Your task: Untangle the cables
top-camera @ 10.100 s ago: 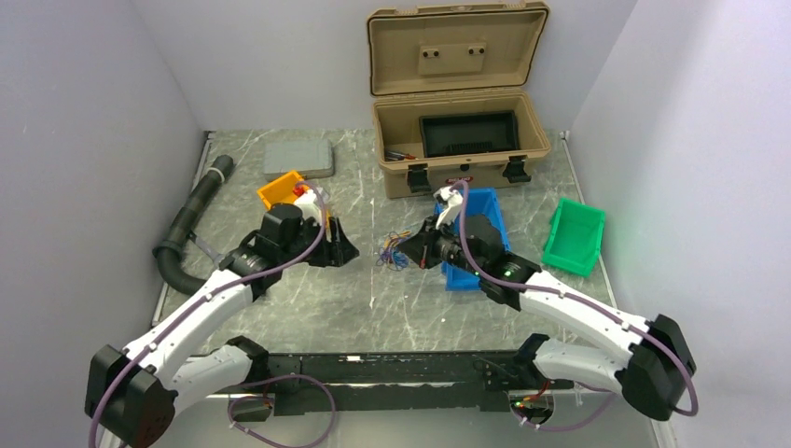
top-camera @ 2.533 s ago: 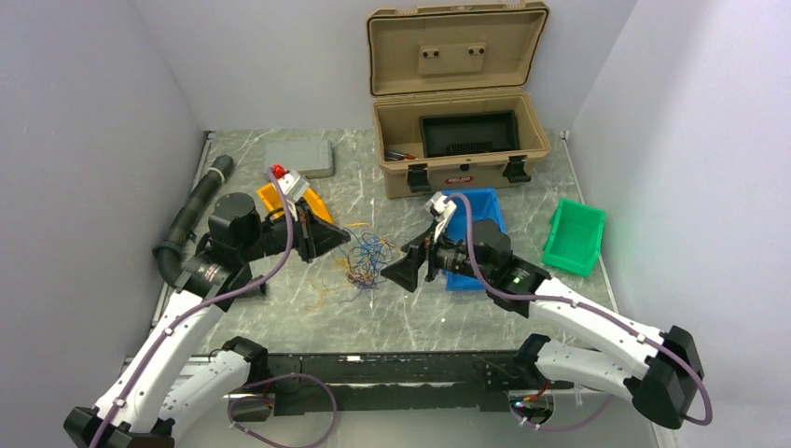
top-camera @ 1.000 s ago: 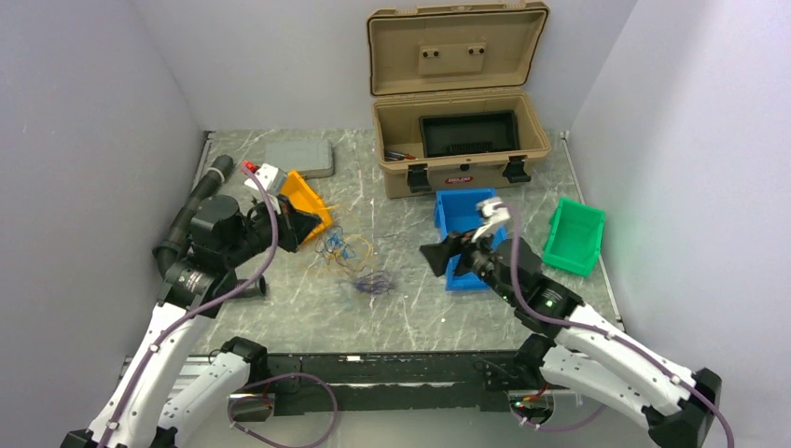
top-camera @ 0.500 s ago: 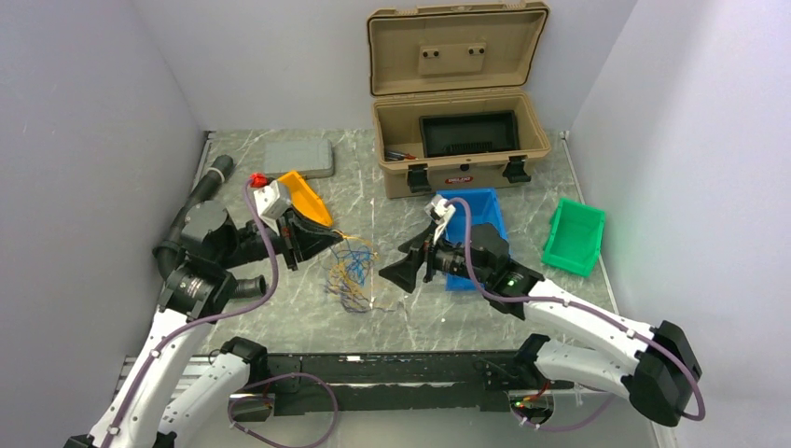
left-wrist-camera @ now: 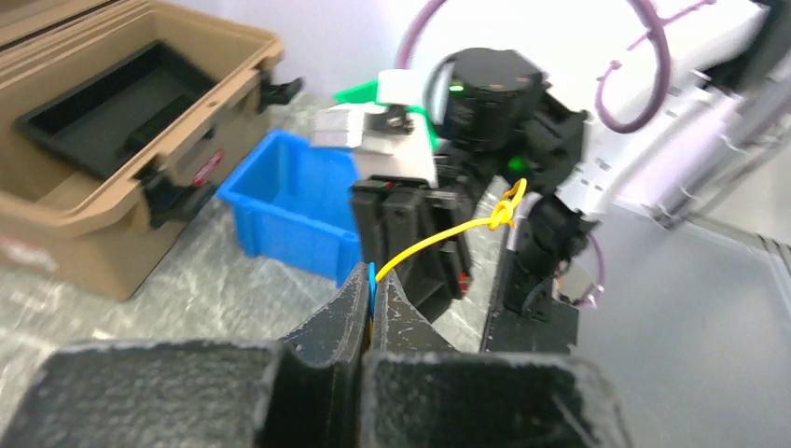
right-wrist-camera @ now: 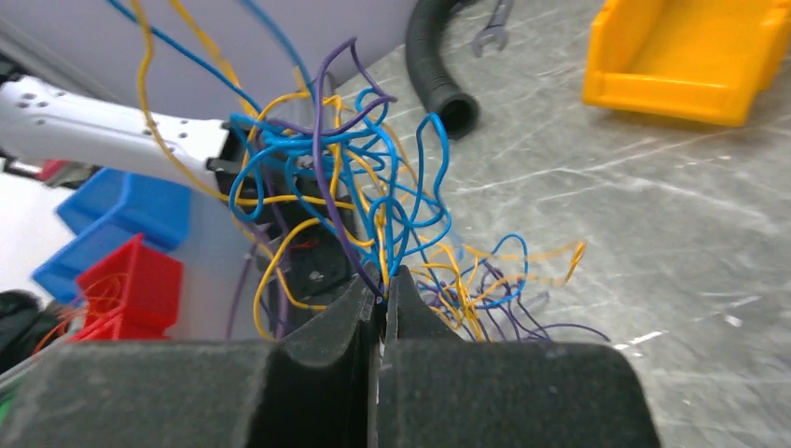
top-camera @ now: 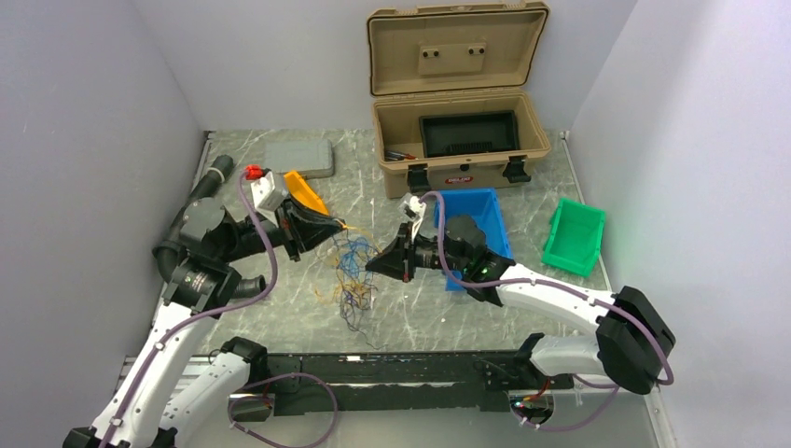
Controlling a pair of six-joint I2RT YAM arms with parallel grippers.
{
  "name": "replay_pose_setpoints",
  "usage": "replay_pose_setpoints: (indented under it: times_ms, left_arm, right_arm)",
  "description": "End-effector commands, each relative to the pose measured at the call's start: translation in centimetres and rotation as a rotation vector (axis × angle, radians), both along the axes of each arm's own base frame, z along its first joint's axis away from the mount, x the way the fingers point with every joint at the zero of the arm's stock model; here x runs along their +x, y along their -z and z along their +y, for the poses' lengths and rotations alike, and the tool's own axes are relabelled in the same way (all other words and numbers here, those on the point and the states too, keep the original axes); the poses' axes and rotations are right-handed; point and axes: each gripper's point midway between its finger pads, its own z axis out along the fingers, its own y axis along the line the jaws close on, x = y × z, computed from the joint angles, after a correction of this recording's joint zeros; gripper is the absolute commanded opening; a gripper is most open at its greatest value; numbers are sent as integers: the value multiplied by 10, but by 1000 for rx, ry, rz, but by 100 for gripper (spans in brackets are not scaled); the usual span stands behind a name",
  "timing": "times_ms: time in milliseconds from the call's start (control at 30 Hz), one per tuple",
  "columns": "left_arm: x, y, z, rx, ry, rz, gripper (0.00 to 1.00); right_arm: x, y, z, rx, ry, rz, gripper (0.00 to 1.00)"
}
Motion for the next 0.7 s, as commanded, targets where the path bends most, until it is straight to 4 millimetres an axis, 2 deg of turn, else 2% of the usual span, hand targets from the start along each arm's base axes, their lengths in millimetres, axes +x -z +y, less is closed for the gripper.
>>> replay_pose_setpoints:
  times_ms: [0, 67, 133, 167, 267, 367, 433, 533, 600, 667]
  left_arm:
    - [45, 2, 27, 36, -326, 53, 0]
    - [70, 16, 57, 81, -563, 124, 0]
    - [87, 32, 91, 128, -786, 182, 0]
    - [92, 42, 107, 148, -890, 213, 0]
    - [99, 66, 163, 205, -1211, 272, 0]
    - [95, 78, 195, 252, -1383, 280, 0]
    - [95, 81, 198, 262, -1396, 278, 0]
    - [97, 85, 186, 257, -1326, 280, 0]
    - [99, 90, 175, 259, -1270, 296, 0]
    - [101, 92, 161, 264, -1195, 308, 0]
  right_arm:
    - [34, -34, -5, 40, 197, -56, 0]
    - [62, -18, -28, -50, 415, -22, 0]
    - [82, 4, -62, -163, 630, 16, 0]
    - [95, 11, -87, -204, 785, 29, 0]
    - [102, 30, -148, -294, 1063, 74, 0]
    - [94, 36, -195, -326, 1238, 99, 0]
    - [86, 35, -218, -317, 1312, 111, 0]
    - [78, 25, -233, -255, 1346, 103, 0]
    - [76, 13, -237, -199, 1350, 93, 0]
    - [74, -5, -223, -147, 1258, 42, 0]
